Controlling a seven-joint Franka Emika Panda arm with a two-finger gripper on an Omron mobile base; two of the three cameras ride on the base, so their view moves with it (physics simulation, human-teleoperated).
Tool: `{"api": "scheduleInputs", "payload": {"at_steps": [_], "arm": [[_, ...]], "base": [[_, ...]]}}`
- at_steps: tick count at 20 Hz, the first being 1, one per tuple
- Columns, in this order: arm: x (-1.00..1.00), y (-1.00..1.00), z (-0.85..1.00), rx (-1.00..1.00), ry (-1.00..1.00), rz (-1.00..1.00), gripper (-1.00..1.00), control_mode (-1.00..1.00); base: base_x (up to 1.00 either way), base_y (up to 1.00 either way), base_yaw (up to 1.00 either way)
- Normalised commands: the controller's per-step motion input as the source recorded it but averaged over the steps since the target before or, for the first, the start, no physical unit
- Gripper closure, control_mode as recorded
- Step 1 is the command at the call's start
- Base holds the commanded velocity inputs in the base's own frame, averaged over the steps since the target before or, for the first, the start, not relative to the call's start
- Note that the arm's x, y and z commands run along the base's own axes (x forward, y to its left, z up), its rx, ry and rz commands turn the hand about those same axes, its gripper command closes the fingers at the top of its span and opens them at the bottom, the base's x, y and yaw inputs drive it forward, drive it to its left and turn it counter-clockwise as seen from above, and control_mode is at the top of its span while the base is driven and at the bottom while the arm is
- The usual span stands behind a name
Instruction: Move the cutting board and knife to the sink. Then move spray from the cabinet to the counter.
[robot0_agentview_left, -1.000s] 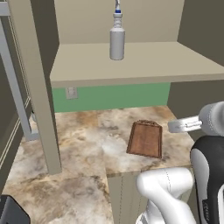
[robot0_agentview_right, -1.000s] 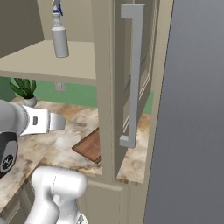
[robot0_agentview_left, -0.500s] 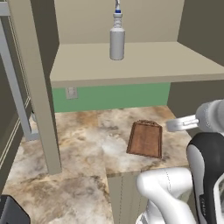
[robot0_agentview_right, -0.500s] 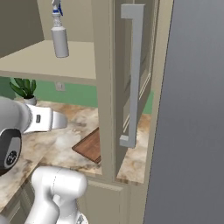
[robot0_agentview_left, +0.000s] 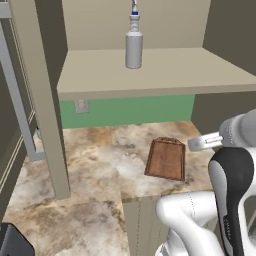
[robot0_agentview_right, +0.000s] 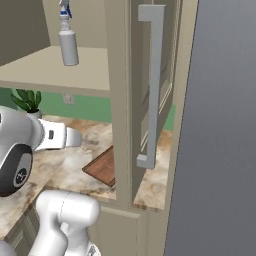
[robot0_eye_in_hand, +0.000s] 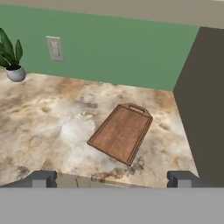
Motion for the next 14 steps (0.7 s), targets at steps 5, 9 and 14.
{"api": "scheduleInputs", "payload": {"at_steps": [5,9,14], "arm": [[0.0,-0.09,-0.42,0.0,0.0,0.0,-1.0,-1.0],[0.05,-0.02,-0.43,-0.04,-0.01,0.0,-1.0,-1.0],[0.13,0.0,-0.5,-0.03,-0.01,0.0,-1.0,-1.0]], "base": [[0.0,0.0,0.0],[0.0,0.0,0.0],[0.0,0.0,0.0]]}}
